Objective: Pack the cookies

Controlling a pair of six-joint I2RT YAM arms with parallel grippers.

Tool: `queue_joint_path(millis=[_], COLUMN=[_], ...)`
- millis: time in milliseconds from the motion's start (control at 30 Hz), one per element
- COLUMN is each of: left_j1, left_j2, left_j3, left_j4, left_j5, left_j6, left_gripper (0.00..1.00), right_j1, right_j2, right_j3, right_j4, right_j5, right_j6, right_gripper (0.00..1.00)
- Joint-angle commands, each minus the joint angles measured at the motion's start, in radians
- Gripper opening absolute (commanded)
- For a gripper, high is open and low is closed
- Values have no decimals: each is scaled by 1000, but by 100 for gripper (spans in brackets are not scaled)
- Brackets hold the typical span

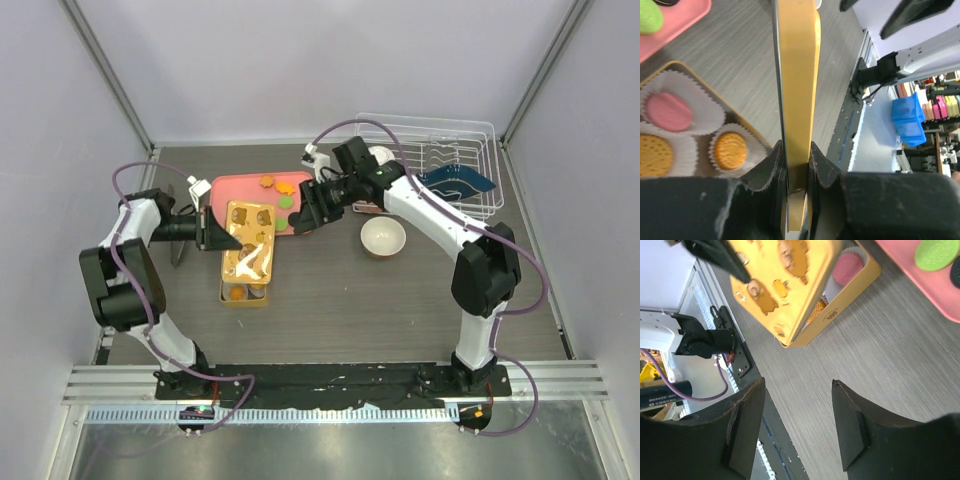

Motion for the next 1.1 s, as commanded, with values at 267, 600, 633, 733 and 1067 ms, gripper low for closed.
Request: queue_joint_path(millis=[267, 600, 633, 733, 1067], left_j1=[79, 103, 103, 97, 87], left_j2=[153, 55, 31, -104, -98], left_j3=[44, -44, -59, -157, -163], left_j4=[-491, -239, -166, 148, 198], left_j5=[71, 37, 7, -94, -141], left_j6=[377, 91, -68, -337, -442], left_gripper=[0, 0, 0, 0, 0], right_j1=[76, 99, 99, 105, 111], right_j2=[32, 35, 35, 29, 33], right_j3=[4, 7, 5, 5, -4], right_j4=[69, 66, 64, 61, 58], right_j5=[149, 180, 182, 189, 194], right_j6=[21, 14, 12, 6, 2], right_gripper=[60, 60, 60, 60, 60])
